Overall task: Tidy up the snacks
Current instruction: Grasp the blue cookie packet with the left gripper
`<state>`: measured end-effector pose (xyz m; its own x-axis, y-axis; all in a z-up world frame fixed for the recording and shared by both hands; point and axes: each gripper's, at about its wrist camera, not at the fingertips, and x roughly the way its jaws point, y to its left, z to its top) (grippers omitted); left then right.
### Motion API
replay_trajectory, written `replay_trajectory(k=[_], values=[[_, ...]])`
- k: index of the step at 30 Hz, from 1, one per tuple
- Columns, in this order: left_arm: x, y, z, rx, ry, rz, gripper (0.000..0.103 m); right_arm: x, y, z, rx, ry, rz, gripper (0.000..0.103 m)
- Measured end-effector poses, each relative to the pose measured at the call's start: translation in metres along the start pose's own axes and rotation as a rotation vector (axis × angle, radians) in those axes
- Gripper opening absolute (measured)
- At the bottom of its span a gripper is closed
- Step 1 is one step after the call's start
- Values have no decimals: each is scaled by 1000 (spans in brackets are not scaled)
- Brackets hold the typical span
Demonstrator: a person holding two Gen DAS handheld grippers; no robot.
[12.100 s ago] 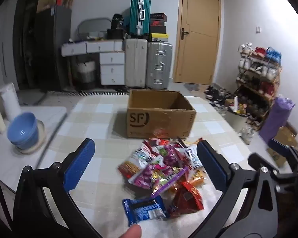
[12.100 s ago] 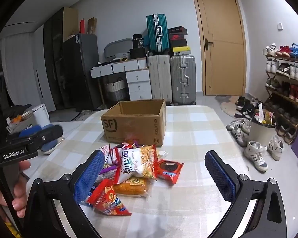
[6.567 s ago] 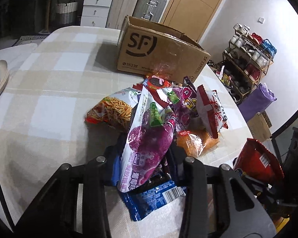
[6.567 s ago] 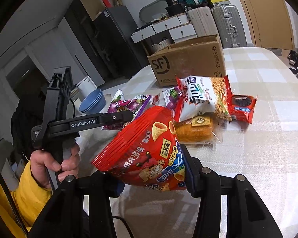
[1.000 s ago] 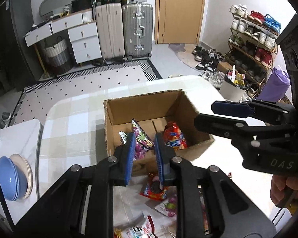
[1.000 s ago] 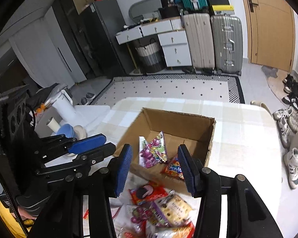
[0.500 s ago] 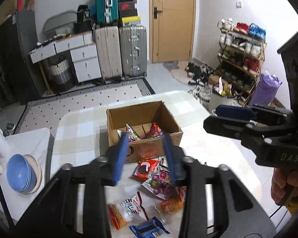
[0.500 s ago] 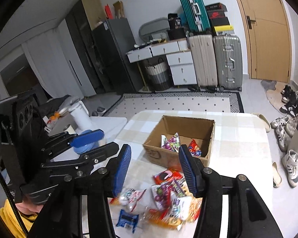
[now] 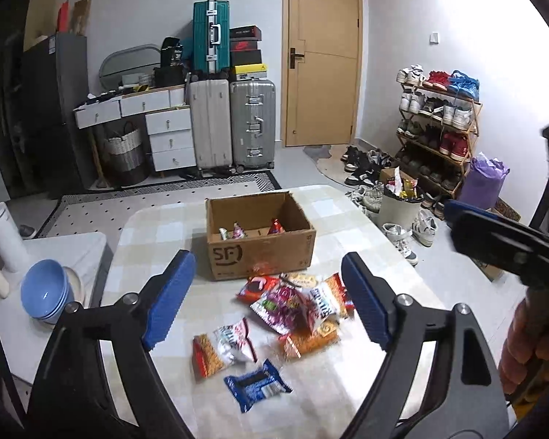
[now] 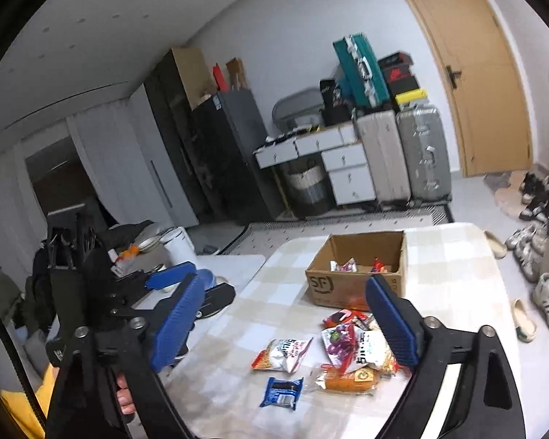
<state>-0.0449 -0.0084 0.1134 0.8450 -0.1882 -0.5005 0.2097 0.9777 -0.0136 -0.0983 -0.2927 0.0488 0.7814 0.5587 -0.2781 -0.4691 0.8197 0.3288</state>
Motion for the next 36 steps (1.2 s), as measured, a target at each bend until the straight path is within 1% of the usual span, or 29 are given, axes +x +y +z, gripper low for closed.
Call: replay_trajectory(k=[2,5,7,8,11,13,14,15,18,21,24,27,33,36], values=[[-13,1,-12,-14,-2,5,84,-6,3,-10,-7,-15,-12,96],[-16,9,-31,-29,-4,25,86,-7,0,-25,8,-30,-16,98],[-15,14,-47,-38,10,44,86,-2,-6,-36,22,-19,-18,99],[-16,17,-59,-41,38,49,86,4,-11,-41,25,-10,-20,99],[13,32,-84,-49,116,45,86,16,-20,-62,31,22,-16,99],[32,39,-103,-52,174,57,86,29,-27,-77,38,57,-35,99],[40,42,-118,-63,208,53,86,34,-30,-83,43,71,-36,99],[57,45,-125,-73,238,43,86,41,-34,-90,50,88,-37,99],[90,48,-159,-109,346,10,86,57,-43,-110,72,133,-31,99],[115,50,-179,-136,400,-4,86,72,-51,-128,91,174,-33,99],[137,51,-192,-158,446,-6,86,87,-61,-143,114,219,-38,99],[155,49,-195,-170,465,-22,86,97,-71,-155,142,246,-37,99],[191,46,-197,-206,520,-20,86,108,-89,-167,189,279,-44,99],[199,46,-199,-218,501,-39,85,111,-95,-170,205,289,-47,99]])
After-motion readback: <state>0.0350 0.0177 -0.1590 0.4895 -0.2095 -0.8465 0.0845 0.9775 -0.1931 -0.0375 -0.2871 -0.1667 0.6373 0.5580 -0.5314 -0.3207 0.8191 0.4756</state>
